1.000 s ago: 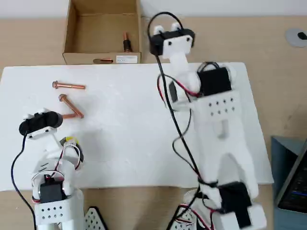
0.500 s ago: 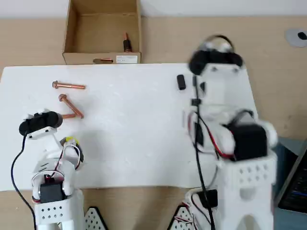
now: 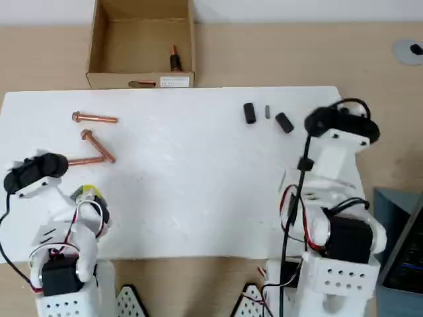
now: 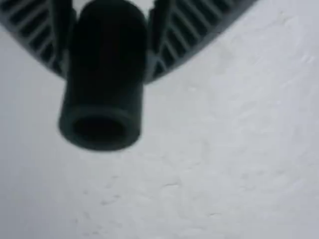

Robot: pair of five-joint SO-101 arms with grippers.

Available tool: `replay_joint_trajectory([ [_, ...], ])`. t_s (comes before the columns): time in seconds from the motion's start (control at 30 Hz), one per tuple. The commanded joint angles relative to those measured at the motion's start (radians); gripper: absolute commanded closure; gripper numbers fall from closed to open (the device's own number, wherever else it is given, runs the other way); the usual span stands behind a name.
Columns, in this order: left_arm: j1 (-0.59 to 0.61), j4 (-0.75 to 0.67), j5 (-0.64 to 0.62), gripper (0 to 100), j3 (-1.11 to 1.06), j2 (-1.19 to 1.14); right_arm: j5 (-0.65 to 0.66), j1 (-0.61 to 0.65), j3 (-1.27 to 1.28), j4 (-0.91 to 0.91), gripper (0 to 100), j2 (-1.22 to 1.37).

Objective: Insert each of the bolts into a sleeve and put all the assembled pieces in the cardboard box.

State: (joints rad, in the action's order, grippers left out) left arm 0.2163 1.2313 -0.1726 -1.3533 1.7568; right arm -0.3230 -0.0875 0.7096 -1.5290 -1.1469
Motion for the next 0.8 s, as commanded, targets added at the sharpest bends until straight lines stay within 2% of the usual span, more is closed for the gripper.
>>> replay_joint_trajectory([
  [0.0, -0.002, 0.002, -0.061, 100, 0.147, -0.119, 0.008, -0.036, 0.059, 0.063, 98.9, -0.07],
  [0.3, -0.002, -0.012, -0.245, 100, 0.505, -0.661, 0.008, -0.038, 0.18, 0.075, 98.9, -0.271],
  [0.77, 0.006, -0.041, -0.387, 99, 0.944, -1.345, 0.008, -0.038, 0.194, 0.075, 98.9, -0.323],
])
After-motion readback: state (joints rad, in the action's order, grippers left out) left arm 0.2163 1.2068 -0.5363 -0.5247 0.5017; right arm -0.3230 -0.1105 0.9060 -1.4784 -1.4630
